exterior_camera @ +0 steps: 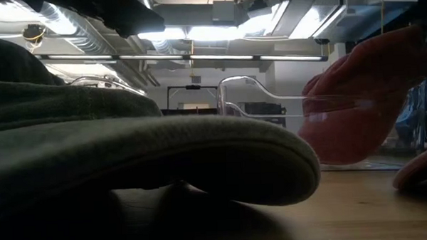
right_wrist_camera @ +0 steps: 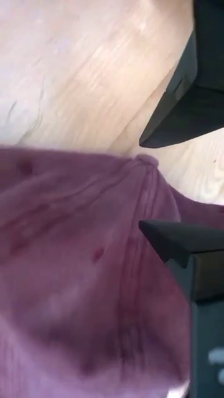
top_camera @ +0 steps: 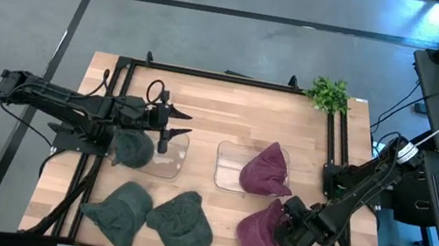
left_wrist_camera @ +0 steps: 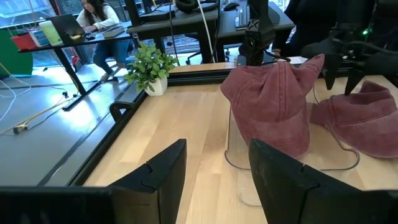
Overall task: Pick & Place hat
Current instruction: Put the red cap into the right transparent bin
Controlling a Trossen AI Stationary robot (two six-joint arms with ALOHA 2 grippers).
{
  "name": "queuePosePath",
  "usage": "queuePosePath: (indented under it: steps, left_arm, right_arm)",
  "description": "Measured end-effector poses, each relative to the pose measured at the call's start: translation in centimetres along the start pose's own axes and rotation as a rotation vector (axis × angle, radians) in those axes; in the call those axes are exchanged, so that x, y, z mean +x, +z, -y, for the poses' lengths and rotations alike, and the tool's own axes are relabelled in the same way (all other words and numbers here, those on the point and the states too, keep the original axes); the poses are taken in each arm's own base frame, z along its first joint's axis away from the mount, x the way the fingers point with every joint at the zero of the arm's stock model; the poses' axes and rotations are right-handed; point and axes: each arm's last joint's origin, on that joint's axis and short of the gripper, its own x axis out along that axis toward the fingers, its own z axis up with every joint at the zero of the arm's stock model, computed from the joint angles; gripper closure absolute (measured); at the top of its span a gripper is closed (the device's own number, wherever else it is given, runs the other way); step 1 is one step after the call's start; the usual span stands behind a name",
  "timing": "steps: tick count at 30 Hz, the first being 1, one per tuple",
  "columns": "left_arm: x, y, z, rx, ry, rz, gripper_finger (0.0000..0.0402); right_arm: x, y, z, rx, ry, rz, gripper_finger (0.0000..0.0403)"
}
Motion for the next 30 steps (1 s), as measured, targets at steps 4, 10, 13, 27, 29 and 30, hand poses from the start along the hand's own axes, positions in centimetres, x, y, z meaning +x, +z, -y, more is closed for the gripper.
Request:
queuePosePath:
  steps: [4, 10, 13, 27, 29, 30]
  left_arm:
    - [0.0, 0.0, 0.0, 0.001, 0.000, 0.000, 0.0231]
    - [0.0, 0.0, 0.0, 0.001, 0.000, -0.001, 0.0231]
    - [0.0, 0.0, 0.0, 0.001, 0.000, -0.001, 0.0231]
    - [0.0, 0.0, 0.0, 0.001, 0.000, -0.001, 0.0231]
    - [0.0, 0.0, 0.0, 0.001, 0.000, -0.001, 0.0231]
    - [0.0, 0.0, 0.0, 0.000, 0.000, -0.001, 0.0231]
  right_arm:
    - [1.4, -0.2, 0.3, 0.025, 0.004, -0.015, 0.0201]
    - [3.0, -0.4, 0.6, 0.022, -0.031, -0.019, 0.0201]
    - [3.7, -0.4, 0.7, -0.008, -0.062, -0.024, 0.0202]
    - [4.4, -0.6, 0.7, -0.066, -0.097, -0.053, 0.0378]
    - [4.0, -0.6, 0.7, -0.072, -0.080, -0.056, 0.0388]
    - [3.6, -0.7, 0.7, -0.074, -0.071, -0.059, 0.0386]
